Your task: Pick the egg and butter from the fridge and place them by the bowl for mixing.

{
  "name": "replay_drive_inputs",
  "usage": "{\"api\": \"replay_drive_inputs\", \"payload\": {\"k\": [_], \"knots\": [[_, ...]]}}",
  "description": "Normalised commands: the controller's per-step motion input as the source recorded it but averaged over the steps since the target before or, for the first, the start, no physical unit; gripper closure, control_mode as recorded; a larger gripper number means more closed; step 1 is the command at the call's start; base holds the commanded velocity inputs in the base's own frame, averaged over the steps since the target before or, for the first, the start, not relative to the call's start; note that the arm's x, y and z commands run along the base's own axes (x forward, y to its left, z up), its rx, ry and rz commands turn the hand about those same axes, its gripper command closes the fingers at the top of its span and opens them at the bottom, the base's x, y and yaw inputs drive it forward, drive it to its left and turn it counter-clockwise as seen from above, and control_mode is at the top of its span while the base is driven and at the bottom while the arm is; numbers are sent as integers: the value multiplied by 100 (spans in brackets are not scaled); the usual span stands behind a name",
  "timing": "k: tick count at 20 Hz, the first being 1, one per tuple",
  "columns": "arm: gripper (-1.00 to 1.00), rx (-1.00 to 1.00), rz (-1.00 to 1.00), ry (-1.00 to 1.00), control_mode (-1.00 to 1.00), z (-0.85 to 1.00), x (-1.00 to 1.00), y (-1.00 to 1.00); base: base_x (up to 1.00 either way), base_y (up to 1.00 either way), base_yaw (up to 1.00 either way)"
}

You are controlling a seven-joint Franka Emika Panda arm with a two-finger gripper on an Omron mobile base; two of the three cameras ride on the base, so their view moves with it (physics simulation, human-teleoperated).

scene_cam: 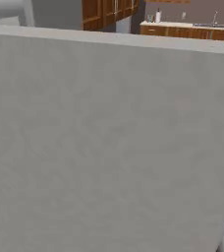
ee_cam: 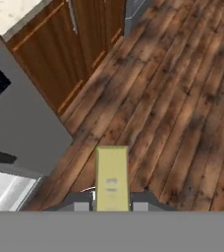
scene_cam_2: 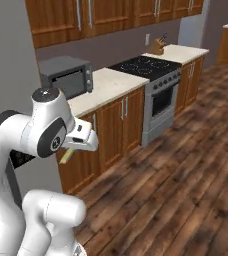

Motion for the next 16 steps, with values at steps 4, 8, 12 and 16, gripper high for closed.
{"api": "replay_drive_inputs", "payload": {"k": [4, 8, 12, 16], "knots": [[100, 0, 0, 0, 100, 0, 0, 0, 14, 0, -80], [100, 0, 0, 0, 100, 0, 0, 0, 64, 0, -26], [100, 0, 0, 0, 100, 0, 0, 0, 78, 4, -12], [100, 0, 0, 0, 100, 0, 0, 0, 89, 15, -8]]}}
